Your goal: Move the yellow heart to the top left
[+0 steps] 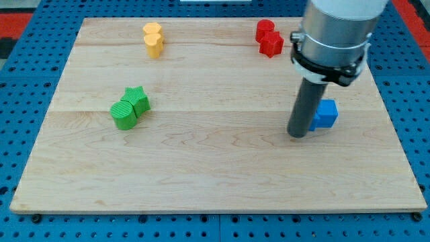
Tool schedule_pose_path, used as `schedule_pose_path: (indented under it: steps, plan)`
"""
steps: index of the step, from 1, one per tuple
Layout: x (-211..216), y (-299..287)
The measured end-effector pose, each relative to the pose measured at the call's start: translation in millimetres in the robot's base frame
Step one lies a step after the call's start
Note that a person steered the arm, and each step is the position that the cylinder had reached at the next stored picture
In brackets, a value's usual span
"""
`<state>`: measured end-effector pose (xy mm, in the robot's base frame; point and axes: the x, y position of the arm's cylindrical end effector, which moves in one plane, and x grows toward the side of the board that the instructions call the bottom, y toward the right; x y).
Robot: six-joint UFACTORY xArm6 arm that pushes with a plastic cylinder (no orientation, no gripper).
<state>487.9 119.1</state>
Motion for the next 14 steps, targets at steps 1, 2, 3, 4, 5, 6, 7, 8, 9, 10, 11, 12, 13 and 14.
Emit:
schedule_pose_path:
  steps: [1, 2, 3, 4, 5, 6, 7, 8, 9, 10, 11, 12, 13, 14]
  plan:
    - [-15.5, -17.2]
    - [-40.3, -22.6]
    - [-80.6, -48.8]
    - [-118.7, -93.1]
    - [-146.4, -135.3]
    - [-161.1, -167.0]
    - [-176.2, -180.0]
    - [-190.4, -192.8]
    - [-197.5, -217.3]
    - [-206.2, -241.7]
    - [-214.7, -261.3]
    - [-222.0, -280.7]
    - [-226.4, -300.4]
    - [-228.6, -320.2]
